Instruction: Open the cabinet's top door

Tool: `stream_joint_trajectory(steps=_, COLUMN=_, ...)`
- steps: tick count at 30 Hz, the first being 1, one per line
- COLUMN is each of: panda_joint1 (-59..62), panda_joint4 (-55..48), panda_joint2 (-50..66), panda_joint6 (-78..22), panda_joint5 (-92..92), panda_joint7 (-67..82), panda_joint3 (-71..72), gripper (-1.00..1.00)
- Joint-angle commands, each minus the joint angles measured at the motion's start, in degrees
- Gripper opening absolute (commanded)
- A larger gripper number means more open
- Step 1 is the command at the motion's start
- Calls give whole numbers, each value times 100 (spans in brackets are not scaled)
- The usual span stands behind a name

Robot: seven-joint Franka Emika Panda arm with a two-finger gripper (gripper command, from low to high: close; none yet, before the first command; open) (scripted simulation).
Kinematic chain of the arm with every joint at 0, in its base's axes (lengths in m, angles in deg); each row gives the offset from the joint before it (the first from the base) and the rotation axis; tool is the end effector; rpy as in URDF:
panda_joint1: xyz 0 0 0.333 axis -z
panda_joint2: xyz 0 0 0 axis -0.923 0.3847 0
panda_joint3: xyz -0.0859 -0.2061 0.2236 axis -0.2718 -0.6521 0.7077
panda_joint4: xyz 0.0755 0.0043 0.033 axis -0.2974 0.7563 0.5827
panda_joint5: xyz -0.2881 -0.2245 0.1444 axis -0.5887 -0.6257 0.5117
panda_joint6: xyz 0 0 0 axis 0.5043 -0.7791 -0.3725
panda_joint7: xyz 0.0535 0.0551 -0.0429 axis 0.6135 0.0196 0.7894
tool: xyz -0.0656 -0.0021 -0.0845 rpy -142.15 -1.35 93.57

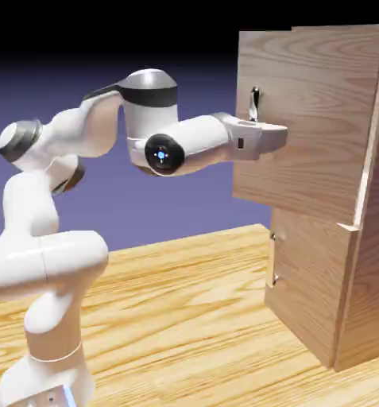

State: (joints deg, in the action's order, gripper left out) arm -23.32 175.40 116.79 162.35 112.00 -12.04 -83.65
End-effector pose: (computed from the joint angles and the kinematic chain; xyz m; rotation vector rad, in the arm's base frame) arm 0.3513 -0.0817 0.5731 -1.7417 0.1777 -1.3576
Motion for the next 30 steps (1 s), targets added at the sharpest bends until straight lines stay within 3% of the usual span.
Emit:
stream_joint_trajectory(steps=1, panda_joint1=94, panda_joint4=-26, panda_joint2=-150, panda_joint6=-243, panda_joint5=-124, panda_joint7=109, panda_joint3=-62, gripper=-100)
stream_joint_trajectory(steps=10, panda_joint1=1248, panda_joint4=-803, panda_joint2=-1843, panda_joint6=-2415, panda_joint5=-1543, panda_joint7=1283, panda_joint3=-211, gripper=-100)
stream_joint_trajectory(steps=16, panda_joint1=2112, panda_joint4=-1778, panda_joint2=-3089, panda_joint6=-3354, panda_joint5=-2644, panda_joint7=2119, panda_joint3=220, gripper=-100)
stream_joint_trajectory(steps=23, panda_joint1=2949, panda_joint4=-3043, panda_joint2=-4543, panda_joint6=-3716, panda_joint5=-3908, panda_joint7=2823, panda_joint3=1098, gripper=-100)
stream_joint_trajectory(steps=30, panda_joint1=3395, panda_joint4=-4051, panda_joint2=-5996, panda_joint6=-3432, panda_joint5=-5003, panda_joint7=2983, panda_joint3=2036, gripper=-100)
